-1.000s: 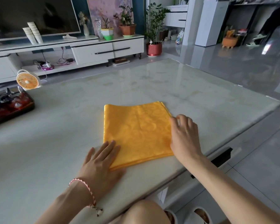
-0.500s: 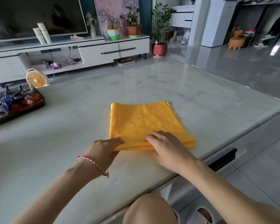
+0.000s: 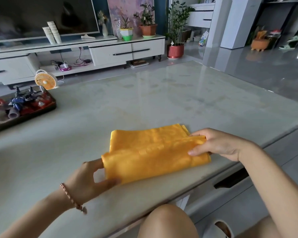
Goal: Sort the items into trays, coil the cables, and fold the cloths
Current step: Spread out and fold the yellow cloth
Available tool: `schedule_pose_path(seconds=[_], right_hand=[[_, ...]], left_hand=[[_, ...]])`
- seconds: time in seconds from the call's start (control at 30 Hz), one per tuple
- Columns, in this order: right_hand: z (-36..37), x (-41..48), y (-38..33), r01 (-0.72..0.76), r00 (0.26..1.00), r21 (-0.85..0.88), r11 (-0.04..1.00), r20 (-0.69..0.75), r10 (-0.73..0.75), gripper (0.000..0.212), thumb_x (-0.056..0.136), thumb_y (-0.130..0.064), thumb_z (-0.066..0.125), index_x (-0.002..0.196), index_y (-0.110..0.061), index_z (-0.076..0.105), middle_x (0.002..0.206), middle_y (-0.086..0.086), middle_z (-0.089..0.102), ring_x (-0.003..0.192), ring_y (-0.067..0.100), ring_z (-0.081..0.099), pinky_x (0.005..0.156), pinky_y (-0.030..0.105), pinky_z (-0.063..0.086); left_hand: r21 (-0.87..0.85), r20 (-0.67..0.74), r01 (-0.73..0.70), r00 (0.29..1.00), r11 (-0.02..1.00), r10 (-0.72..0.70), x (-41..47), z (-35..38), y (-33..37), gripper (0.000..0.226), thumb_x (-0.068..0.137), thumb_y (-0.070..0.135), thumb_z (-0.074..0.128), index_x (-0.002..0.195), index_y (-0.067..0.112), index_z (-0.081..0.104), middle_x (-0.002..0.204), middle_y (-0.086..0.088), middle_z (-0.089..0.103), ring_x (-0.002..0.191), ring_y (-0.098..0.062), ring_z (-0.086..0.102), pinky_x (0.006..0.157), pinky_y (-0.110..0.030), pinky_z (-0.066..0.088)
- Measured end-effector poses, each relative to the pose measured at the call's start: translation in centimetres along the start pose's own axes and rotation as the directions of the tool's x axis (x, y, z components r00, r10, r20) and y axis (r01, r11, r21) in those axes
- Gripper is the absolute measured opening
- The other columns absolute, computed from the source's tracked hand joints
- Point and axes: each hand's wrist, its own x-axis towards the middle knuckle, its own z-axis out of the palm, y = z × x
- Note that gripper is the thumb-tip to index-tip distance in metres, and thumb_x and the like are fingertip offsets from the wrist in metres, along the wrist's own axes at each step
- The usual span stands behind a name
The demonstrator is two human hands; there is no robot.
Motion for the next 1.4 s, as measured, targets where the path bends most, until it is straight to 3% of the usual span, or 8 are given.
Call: schedule_pose_path(seconds=[0.23, 0.53, 0.63, 0.77, 0.93, 1.03, 1.17, 1.4], right_hand=[[1.9, 3.9, -1.2, 0.118, 0.901, 0.116, 0.986, -0.43, -0.057, 0.008, 0.079, -0.008, 0.072, 0.079, -0.013, 0.065, 0.078, -0.001, 0.068, 0.073, 0.014, 0.063, 0.061, 0.017, 0.048], [3.8, 8.3, -0.9, -0.133, 0.8, -0.126, 0.983, -0.6, 0.031, 0.019, 0.081, -0.019, 0.065, 0.067, -0.014, 0.052, 0.067, 0.003, 0.055, 0.064, 0.023, 0.054, 0.05, 0.025, 0.035], [4.2, 8.5, -1.1, -0.213, 0.777, -0.211, 0.954, -0.628, 0.034, 0.009, 0.082, -0.018, 0.056, 0.076, -0.013, 0.051, 0.08, 0.008, 0.058, 0.079, 0.03, 0.058, 0.059, 0.028, 0.038], [5.4, 8.3, -1.0, -0.297, 0.741, -0.461, 0.836, -0.664, -0.103, 0.022, 0.092, -0.022, 0.047, 0.109, -0.007, 0.045, 0.111, 0.016, 0.058, 0.101, 0.035, 0.056, 0.068, 0.032, 0.034], [6.2, 8.1, -1.0, -0.43, 0.666, -0.673, 0.602, -0.687, -0.292, 0.042, 0.097, -0.02, 0.044, 0.134, -0.006, 0.03, 0.126, 0.016, 0.043, 0.115, 0.034, 0.044, 0.088, 0.039, 0.035], [7.8, 8.1, -2.2, -0.17, 0.678, -0.799, 0.576, -0.519, -0.52, 0.034, 0.088, -0.006, 0.047, 0.122, -0.004, 0.05, 0.122, 0.017, 0.05, 0.113, 0.035, 0.047, 0.094, 0.041, 0.034], [13.3, 8.1, -3.4, 0.339, 0.767, -0.753, 0.565, -0.127, -0.629, 0.03, 0.091, -0.009, 0.047, 0.119, -0.002, 0.058, 0.134, 0.017, 0.05, 0.126, 0.031, 0.044, 0.107, 0.034, 0.027], [12.0, 9.6, -1.0, 0.154, 0.926, -0.826, 0.542, -0.07, -0.37, 0.063, 0.096, -0.055, 0.022, 0.15, -0.025, 0.011, 0.159, -0.003, -0.002, 0.146, 0.012, -0.004, 0.115, 0.036, -0.011]], left_hand=[[-0.464, 0.068, 0.249, 0.967, 0.85, -0.246, 2.3, -0.5, 0.7, 0.061, 0.079, 0.047, 0.059, 0.075, -0.013, 0.054, 0.075, -0.007, 0.05, 0.074, -0.016, 0.045, 0.072, -0.029, 0.036], [-0.214, -0.289, 0.412, 0.84, 0.886, -0.46, 4.2, 2.0, 0.9, 0.05, 0.091, 0.036, 0.055, 0.052, 0.014, 0.032, 0.052, -0.004, 0.03, 0.053, -0.02, 0.027, 0.051, -0.031, 0.019], [-0.11, -0.425, 0.435, 0.792, 0.894, -0.438, 4.1, 3.1, 1.2, 0.025, 0.09, 0.035, 0.056, 0.073, 0.017, 0.053, 0.05, 0.004, 0.041, 0.059, -0.022, 0.044, 0.054, -0.028, 0.029], [0.111, -0.458, 0.543, 0.771, 0.832, -0.442, 3.9, 4.0, 1.8, 0.032, 0.09, 0.033, 0.05, 0.12, 0.023, 0.044, 0.09, -0.004, 0.063, 0.093, -0.03, 0.057, 0.072, -0.033, 0.036], [0.416, -0.348, 0.297, 0.925, 0.859, -0.152, 4.1, 4.4, 1.1, 0.065, 0.084, 0.004, 0.047, 0.144, 0.026, 0.032, 0.151, -0.011, 0.022, 0.137, -0.029, 0.017, 0.108, -0.036, 0.017], [0.486, -0.145, 0.002, 0.986, 0.874, 0.079, 5.1, 4.6, 0.7, 0.059, 0.085, -0.004, 0.043, 0.14, 0.017, 0.042, 0.153, -0.008, 0.024, 0.144, -0.032, 0.005, 0.115, -0.033, -0.005], [0.396, -0.072, 0.059, 0.997, 0.916, -0.033, 5.6, 4.8, -0.3, 0.052, 0.094, 0.009, 0.039, 0.143, 0.024, 0.032, 0.155, 0.006, 0.018, 0.146, -0.014, 0.003, 0.113, -0.023, -0.008], [0.351, -0.113, 0.205, 0.978, 0.914, -0.176, 5.0, 4.6, -0.6, 0.061, 0.094, 0.005, 0.037, 0.148, 0.024, 0.016, 0.157, 0.006, 0.001, 0.145, -0.01, -0.005, 0.112, -0.023, -0.008]])
